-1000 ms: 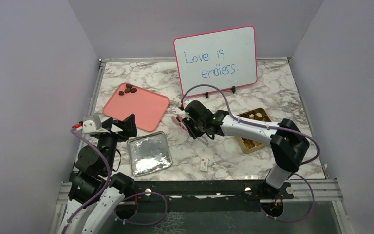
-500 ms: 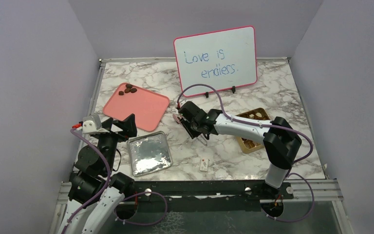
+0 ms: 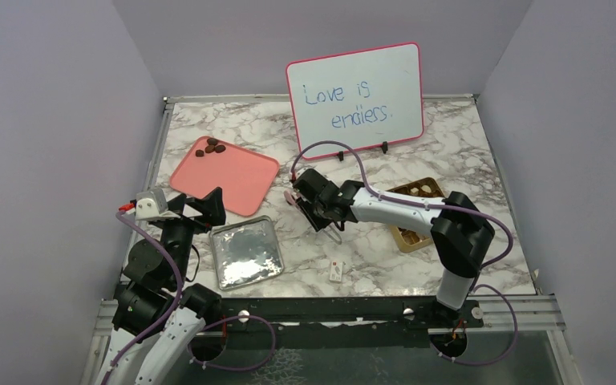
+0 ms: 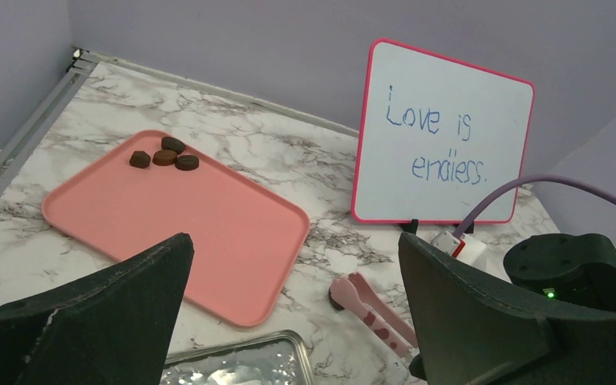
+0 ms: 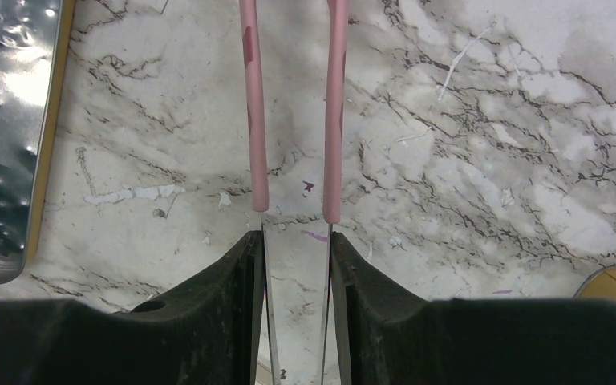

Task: Pack the chocolate
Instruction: Pick up the fake chocolate from the center of the board, then place the fake chocolate in the packing box.

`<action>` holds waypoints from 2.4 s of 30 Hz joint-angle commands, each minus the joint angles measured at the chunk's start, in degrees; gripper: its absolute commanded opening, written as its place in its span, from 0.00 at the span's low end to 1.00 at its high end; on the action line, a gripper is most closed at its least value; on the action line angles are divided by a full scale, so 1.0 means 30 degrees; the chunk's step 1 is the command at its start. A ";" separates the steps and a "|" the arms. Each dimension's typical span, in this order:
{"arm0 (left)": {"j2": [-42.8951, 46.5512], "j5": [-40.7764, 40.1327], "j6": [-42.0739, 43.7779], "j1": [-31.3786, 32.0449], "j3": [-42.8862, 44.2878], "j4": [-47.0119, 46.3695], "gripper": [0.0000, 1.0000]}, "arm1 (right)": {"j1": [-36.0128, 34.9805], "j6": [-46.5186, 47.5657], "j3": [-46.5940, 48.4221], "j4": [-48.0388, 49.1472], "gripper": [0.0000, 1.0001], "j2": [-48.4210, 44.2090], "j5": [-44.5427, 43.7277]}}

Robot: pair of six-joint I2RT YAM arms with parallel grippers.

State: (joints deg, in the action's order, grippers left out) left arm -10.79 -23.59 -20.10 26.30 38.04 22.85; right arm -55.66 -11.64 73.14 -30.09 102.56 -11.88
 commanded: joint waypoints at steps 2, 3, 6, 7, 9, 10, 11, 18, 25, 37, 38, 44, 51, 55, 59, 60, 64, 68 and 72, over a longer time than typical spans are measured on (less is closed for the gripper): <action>-0.0008 0.0277 0.0067 -0.0096 0.0389 -0.0059 0.99 | -0.0284 -0.0026 0.0833 -0.0247 0.38 0.0866 0.0858; -0.0008 0.0262 0.0062 -0.0096 0.0397 -0.0051 0.99 | -0.0285 -0.0062 0.0864 -0.0297 0.38 0.0959 0.0990; -0.0022 0.0290 0.0059 -0.0096 0.0397 -0.0078 0.99 | -0.0356 -0.0288 0.1247 -0.0777 0.38 0.1271 0.0897; 0.0005 0.0330 0.0050 -0.0093 0.0376 -0.0079 0.99 | -0.0389 -0.0281 0.1340 -0.0895 0.38 0.1347 0.0823; 0.0048 0.0303 0.0020 -0.0111 0.0360 -0.0087 0.99 | -0.0459 -0.0327 0.1477 -0.1008 0.35 0.1461 0.0696; 0.0028 0.0207 0.0016 -0.0124 0.0383 -0.0066 0.99 | -0.0461 -0.0385 0.1549 -0.1056 0.32 0.1444 0.0640; 0.0007 0.0151 0.0041 -0.0125 0.0385 -0.0059 0.99 | -0.0483 -0.0429 0.1664 -0.1094 0.29 0.1416 0.0710; 0.0111 0.0265 0.0047 -0.0155 0.0376 -0.0059 0.99 | -0.0488 -0.1910 0.1747 -0.1529 0.25 0.0379 0.0505; 0.0037 0.0363 0.0017 -0.0155 0.0379 -0.0086 0.99 | -0.0490 -0.4884 0.0662 -0.1436 0.24 -0.1801 -0.1170; 0.0135 0.0453 -0.0010 -0.0214 0.0329 -0.0066 0.99 | -0.0490 -1.6817 0.1490 -0.8928 0.21 -0.3722 -0.5981; 0.0142 0.0478 -0.0010 -0.0214 0.0342 -0.0059 0.99 | -0.0490 -1.7915 0.1386 -0.9520 0.21 -0.4045 -0.6336; 0.0073 0.0541 -0.0036 -0.0214 0.0355 -0.0060 0.99 | -0.0490 -2.5016 0.1496 -1.4423 0.20 -0.4799 -0.7568; 0.0137 0.0499 -0.0054 -0.0243 0.0331 -0.0088 0.99 | -0.0490 -2.8880 0.1042 -1.7028 0.21 -0.4618 -0.7420; 0.0109 0.0537 -0.0054 -0.0272 0.0303 -0.0081 0.99 | -0.0490 -2.9753 0.0327 -1.7042 0.21 -0.4897 -0.7458; 0.0073 0.0639 -0.0112 -0.0272 0.0299 -0.0073 0.99 | -0.0490 -3.0768 -0.0645 -1.7042 0.21 -0.5506 -0.7481; 0.0079 0.0619 -0.0100 -0.0272 0.0309 -0.0086 0.99 | -0.0490 -3.1103 -0.0987 -1.7042 0.21 -0.5770 -0.7442; 0.0180 0.0614 -0.0087 -0.0272 0.0306 -0.0072 0.99 | -0.0488 -3.1522 -0.1674 -1.7042 0.21 -0.6813 -0.7870; 0.0107 0.0629 -0.0072 -0.0272 0.0317 -0.0066 0.99 | -0.0439 -3.1787 -0.2249 -1.7025 0.21 -0.7780 -0.8431; 0.0281 0.0574 -0.0097 -0.0272 0.0289 -0.0037 0.99 | -0.0041 -3.2044 -0.3228 -1.7046 0.21 -0.8761 -0.8704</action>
State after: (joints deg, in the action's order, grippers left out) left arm -10.79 -23.29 -20.32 25.87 38.04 22.85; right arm -56.60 -104.57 65.98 -78.81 79.31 -33.41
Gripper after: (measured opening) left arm 0.990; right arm 0.238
